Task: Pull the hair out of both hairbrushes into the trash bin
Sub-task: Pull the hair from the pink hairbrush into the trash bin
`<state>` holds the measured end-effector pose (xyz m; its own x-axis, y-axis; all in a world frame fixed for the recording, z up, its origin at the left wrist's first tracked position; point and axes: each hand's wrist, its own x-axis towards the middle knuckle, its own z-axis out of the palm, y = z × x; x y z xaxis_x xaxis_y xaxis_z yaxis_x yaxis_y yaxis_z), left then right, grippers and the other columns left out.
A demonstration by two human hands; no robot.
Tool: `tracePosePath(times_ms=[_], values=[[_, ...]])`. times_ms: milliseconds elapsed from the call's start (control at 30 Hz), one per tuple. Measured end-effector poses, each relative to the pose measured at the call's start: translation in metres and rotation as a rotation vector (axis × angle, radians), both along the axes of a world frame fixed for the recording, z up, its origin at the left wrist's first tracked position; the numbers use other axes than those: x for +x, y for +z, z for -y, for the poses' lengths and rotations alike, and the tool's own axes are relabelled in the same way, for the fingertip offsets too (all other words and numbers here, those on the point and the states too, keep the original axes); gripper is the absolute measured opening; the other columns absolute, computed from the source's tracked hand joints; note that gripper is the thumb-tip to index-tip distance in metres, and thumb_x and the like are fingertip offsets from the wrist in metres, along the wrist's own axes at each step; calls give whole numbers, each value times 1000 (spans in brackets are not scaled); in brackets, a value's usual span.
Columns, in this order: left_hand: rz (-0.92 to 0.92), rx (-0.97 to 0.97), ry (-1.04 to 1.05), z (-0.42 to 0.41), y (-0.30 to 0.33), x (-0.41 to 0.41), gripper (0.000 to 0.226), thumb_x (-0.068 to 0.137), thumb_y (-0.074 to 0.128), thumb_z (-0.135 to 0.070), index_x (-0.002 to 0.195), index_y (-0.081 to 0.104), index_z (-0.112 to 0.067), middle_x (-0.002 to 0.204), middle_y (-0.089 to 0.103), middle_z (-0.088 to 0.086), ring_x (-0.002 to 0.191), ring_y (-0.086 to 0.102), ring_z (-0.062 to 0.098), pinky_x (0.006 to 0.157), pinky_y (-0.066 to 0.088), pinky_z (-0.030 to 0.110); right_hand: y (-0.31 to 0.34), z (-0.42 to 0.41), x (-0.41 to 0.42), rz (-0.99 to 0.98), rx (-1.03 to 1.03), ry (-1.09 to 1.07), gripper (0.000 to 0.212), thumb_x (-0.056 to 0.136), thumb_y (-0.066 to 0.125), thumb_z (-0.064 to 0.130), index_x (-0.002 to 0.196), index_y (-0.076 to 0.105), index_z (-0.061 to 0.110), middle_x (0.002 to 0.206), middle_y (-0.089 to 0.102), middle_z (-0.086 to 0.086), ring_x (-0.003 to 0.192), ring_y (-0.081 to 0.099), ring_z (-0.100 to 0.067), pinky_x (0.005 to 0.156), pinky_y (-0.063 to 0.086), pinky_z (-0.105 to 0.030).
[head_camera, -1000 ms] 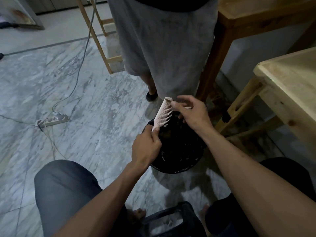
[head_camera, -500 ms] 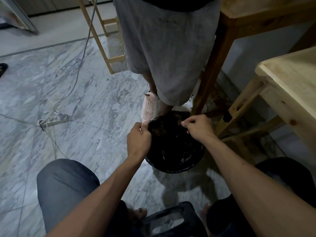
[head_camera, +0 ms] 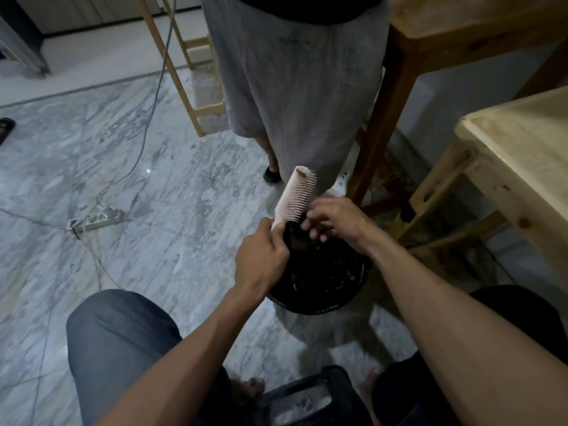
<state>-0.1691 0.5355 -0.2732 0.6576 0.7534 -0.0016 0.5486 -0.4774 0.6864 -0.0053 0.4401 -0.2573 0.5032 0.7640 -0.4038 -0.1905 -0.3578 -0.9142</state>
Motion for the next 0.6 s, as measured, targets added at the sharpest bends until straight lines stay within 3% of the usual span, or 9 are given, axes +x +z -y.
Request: tracePosePath(times_ms=[133, 333, 400, 433, 500, 533, 600], values=[[-98, -5, 84, -10, -8, -7, 32, 107, 37, -39, 91, 53, -15, 67, 60, 4, 63, 57, 26, 52, 29, 35, -8, 5, 3, 29, 46, -232, 33, 102, 58, 26, 73, 66, 13, 52, 45, 7, 49, 40, -11, 46, 30, -23], [-180, -81, 205, -22, -20, -23, 36, 107, 35, -41, 102, 57, -13, 79, 65, 7, 72, 61, 28, 57, 36, 37, -8, 19, 7, 62, 43, -423, 33, 104, 57, 22, 74, 67, 12, 56, 47, 4, 50, 41, -9, 48, 32, -21], [-174, -68, 181, -20, -19, -24, 35, 107, 34, -41, 102, 57, -15, 75, 64, 5, 68, 60, 25, 56, 36, 36, -10, 23, 4, 141, -129, -253, 21, 102, 60, 26, 91, 75, 15, 72, 63, -5, 59, 53, -13, 54, 40, -24], [-167, -48, 165, -18, -18, -23, 35, 106, 34, -41, 101, 57, -15, 73, 64, 5, 67, 60, 26, 56, 37, 36, -13, 23, 2, 200, -244, -111, 17, 101, 63, 25, 110, 75, 18, 93, 71, -8, 65, 61, -14, 57, 45, -25], [-153, -4, 129, -13, -17, -18, 34, 106, 34, -41, 98, 55, -15, 70, 63, 6, 65, 61, 28, 56, 39, 37, -20, 18, -4, 316, -422, 131, 51, 98, 66, 27, 148, 53, 24, 127, 63, -2, 80, 73, -17, 60, 55, -29], [-148, 14, 107, -11, -16, -16, 33, 106, 35, -41, 97, 54, -16, 68, 62, 6, 64, 60, 29, 55, 39, 37, -22, 12, -6, 364, -440, 149, 62, 97, 66, 32, 155, 44, 26, 133, 59, -1, 88, 75, -20, 65, 60, -33], [-145, 52, 61, -6, -14, -13, 31, 106, 36, -41, 95, 52, -17, 66, 60, 4, 60, 59, 28, 53, 36, 36, -17, 3, -12, 452, -354, 18, 66, 91, 63, 49, 152, 47, 32, 139, 60, 1, 106, 72, -25, 85, 62, -43]])
